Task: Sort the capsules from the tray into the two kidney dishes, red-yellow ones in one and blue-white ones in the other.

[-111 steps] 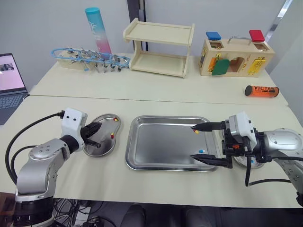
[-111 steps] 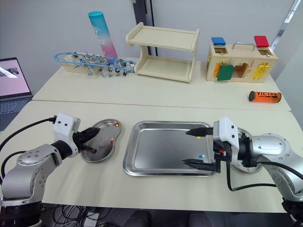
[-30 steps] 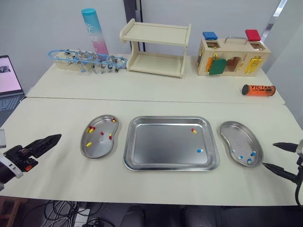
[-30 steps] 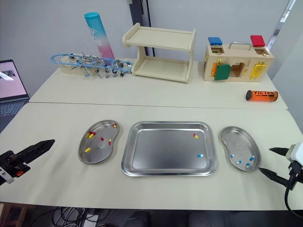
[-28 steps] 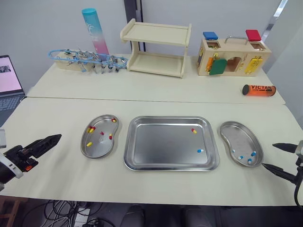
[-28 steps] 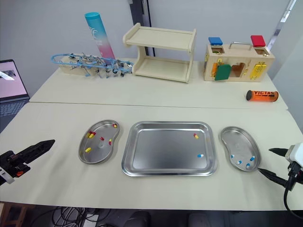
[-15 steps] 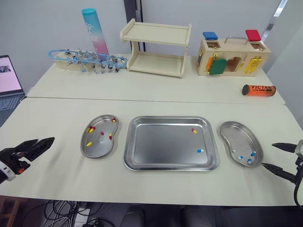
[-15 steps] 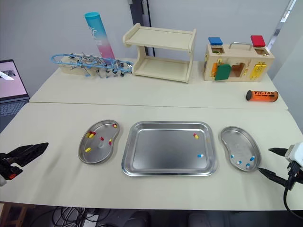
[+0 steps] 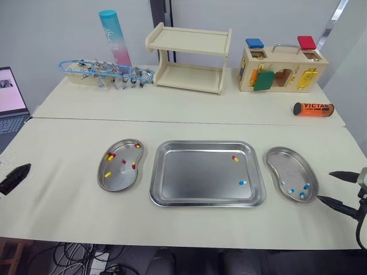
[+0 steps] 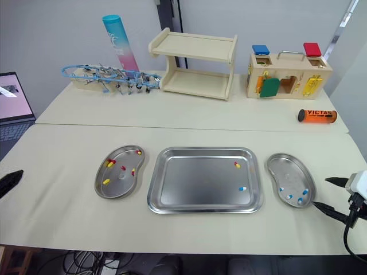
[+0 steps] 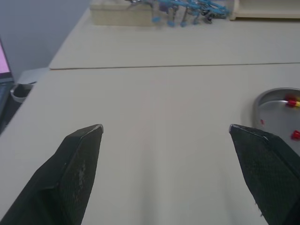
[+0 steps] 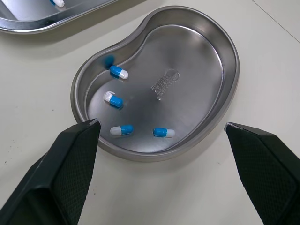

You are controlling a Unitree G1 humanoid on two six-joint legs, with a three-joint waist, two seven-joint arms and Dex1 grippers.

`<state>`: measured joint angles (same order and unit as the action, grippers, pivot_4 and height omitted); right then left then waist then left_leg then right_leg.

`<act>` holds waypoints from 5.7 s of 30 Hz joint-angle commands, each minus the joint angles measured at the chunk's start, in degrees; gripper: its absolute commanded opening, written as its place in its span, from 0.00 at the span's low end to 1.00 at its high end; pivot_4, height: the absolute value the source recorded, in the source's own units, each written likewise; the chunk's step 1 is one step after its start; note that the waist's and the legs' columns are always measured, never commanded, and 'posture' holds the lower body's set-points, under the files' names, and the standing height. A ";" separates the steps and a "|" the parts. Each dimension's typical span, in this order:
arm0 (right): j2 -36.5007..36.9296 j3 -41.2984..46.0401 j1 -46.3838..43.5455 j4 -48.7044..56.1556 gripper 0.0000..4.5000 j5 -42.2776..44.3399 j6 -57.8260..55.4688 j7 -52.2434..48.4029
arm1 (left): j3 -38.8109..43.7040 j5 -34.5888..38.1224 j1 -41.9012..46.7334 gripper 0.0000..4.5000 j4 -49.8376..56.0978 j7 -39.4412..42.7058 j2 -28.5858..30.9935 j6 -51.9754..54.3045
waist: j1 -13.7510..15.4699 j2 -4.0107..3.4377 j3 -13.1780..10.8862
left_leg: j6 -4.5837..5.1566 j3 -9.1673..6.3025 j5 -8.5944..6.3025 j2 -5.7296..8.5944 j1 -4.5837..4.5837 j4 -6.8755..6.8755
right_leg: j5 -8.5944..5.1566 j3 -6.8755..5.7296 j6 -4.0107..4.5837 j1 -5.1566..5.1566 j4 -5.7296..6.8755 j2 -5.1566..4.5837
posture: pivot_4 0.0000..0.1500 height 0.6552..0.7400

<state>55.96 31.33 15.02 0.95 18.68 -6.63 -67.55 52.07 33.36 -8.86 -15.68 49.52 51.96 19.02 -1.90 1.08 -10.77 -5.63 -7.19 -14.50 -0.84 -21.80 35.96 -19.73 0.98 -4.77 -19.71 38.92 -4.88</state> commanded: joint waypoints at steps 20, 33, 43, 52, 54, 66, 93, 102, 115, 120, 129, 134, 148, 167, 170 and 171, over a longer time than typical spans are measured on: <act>5.30 -4.07 -9.31 10.36 1.00 2.29 -11.61 3.35 | -15.19 9.82 -9.86 0.99 38.17 12.21 -5.62 6.06 | -0.13 -0.04 0.01 | -0.01 0.01 0.01 -0.02 0.02 0.03 | 0.01 0.01 0.00 0.05 0.04 -0.01 | 1.00 1.00; 5.41 -17.93 -21.08 23.30 0.72 8.11 -17.47 -0.23 | -28.03 12.36 -5.04 1.00 49.32 14.58 -5.46 7.23 | 0.07 -0.05 0.01 | -0.01 -0.03 0.01 -0.01 -0.02 0.05 | 0.01 -0.04 0.00 0.04 0.00 -0.01 | 1.00 1.00; -0.39 -37.28 -31.54 18.44 0.58 -2.71 -12.86 0.48 | -38.30 12.86 0.69 1.00 53.82 15.70 -6.64 6.70 | 0.04 -0.05 0.01 | 0.00 -0.06 0.01 0.00 -0.04 0.06 | 0.01 -0.06 0.00 0.03 -0.01 0.00 | 1.00 1.00; -5.14 -45.92 -35.28 8.86 0.58 -12.81 -5.57 0.93 | -42.39 10.49 2.32 1.00 53.67 16.20 -6.75 4.38 | 0.05 -0.05 0.00 | -0.01 -0.09 0.01 0.00 -0.04 0.07 | 0.01 -0.07 0.00 0.02 0.00 0.00 | 1.00 1.00; -6.17 -46.65 -35.89 7.30 0.58 -14.14 -4.79 1.28 | -43.21 9.92 2.95 1.00 53.61 16.14 -6.72 3.98 | 0.05 -0.05 0.01 | -0.01 -0.10 0.01 0.00 -0.05 0.08 | 0.01 -0.08 0.00 0.02 0.00 0.00 | 1.00 1.00; -7.56 -49.31 -39.90 2.75 0.38 -19.46 -6.17 0.06 | -45.46 8.91 4.55 1.00 53.22 15.13 -6.91 3.49 | 0.01 -0.05 0.00 | -0.01 -0.12 0.01 0.00 -0.03 0.08 | 0.01 -0.08 0.00 0.03 0.01 0.01 | 1.00 1.00; 5.57 -20.07 -22.09 14.34 0.01 -11.61 -23.25 5.96 | -49.33 13.02 11.41 1.00 51.90 14.16 -10.86 4.68 | 0.47 -0.07 -0.01 | 0.00 -0.14 0.01 0.02 -0.11 0.07 | 0.01 -0.12 0.00 0.03 -0.05 0.00 | 1.00 1.00; 3.46 -22.21 -22.22 11.44 0.22 -12.31 -27.31 11.95 | -51.00 12.40 14.97 1.00 49.33 16.19 -11.76 4.30 | -0.47 -0.13 0.01 | 0.00 -0.06 0.01 0.02 -0.04 0.08 | 0.01 -0.03 0.00 0.03 0.02 0.00 | 1.00 1.00; 5.03 -17.04 -21.23 10.46 0.94 -7.44 -14.91 5.59 | -37.43 12.32 6.25 1.00 47.48 9.57 -7.48 6.78 | -0.05 -0.17 -0.01 | 0.00 -0.07 0.01 0.01 -0.07 0.04 | 0.01 -0.04 0.00 -0.01 -0.02 0.00 | 1.00 1.00; 5.64 -10.49 -18.00 7.04 0.94 -5.26 -6.16 1.71 | -23.75 5.12 1.68 1.00 35.42 7.15 -4.15 2.91 | 0.09 -0.16 -0.02 | 0.00 -0.09 0.00 0.01 -0.06 0.06 | 0.01 -0.07 0.00 0.02 -0.03 0.00 | 1.00 1.00; 7.50 -3.12 -11.79 -7.91 0.94 -3.61 5.91 -5.42 | -9.84 -7.03 -4.85 1.00 5.85 9.41 1.62 -10.52 | -0.04 -0.17 -0.02 | 0.01 0.00 0.00 0.01 -0.05 -0.02 | 0.00 -0.02 0.00 -0.02 -0.07 0.00 | 1.00 1.00; 9.18 0.22 -7.38 -15.19 0.94 -3.92 6.36 -6.90 | -8.66 -8.24 -4.95 1.00 -7.30 11.96 2.82 -15.02 | -0.10 -0.17 -0.03 | 0.01 0.02 0.00 0.00 -0.02 -0.04 | 0.00 -0.02 0.01 -0.05 0.00 0.00 | 1.00 1.00; 8.33 0.36 -4.96 -16.40 0.97 -3.04 5.26 -5.69 | -9.08 -7.61 -5.16 1.00 -11.88 14.29 2.73 -17.29 | -0.24 -0.18 -0.02 | 0.01 0.03 0.00 -0.01 0.00 -0.05 | 0.00 -0.01 0.00 -0.05 0.01 0.00 | 1.00 1.00; 7.50 0.88 -7.22 -5.43 0.97 1.20 -0.50 -5.13 | -16.24 -4.55 3.00 1.00 1.73 18.25 2.06 -11.90 | -0.38 -0.18 -0.02 | 0.00 0.01 0.00 -0.01 -0.02 -0.02 | 0.00 -0.02 -0.01 -0.01 0.02 0.00 | 1.00 1.00; 6.75 1.42 -6.51 1.16 0.97 4.01 -4.88 -4.61 | -18.54 -3.81 5.32 1.00 6.72 17.25 1.62 -9.21 | -0.35 -0.18 -0.01 | 0.00 -0.01 0.00 -0.01 -0.02 -0.02 | 0.00 -0.03 -0.01 -0.01 0.03 0.00 | 1.00 1.00; 6.22 1.24 -6.28 4.50 0.97 5.41 -6.78 -4.15 | -19.81 -3.44 6.39 1.00 8.82 16.98 1.47 -8.29 | -0.33 -0.18 -0.01 | 0.00 0.00 0.00 -0.01 -0.02 -0.01 | 0.00 -0.02 -0.01 -0.02 0.04 0.00 | 1.00 1.00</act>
<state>62.32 30.51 8.57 0.88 21.54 -11.11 -72.28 32.85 28.66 -3.26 -10.06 66.93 53.49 9.63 -2.23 0.90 -10.79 -5.63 -7.19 -14.49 -0.85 -21.82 35.95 -19.73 0.95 -4.77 -19.72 38.96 -4.88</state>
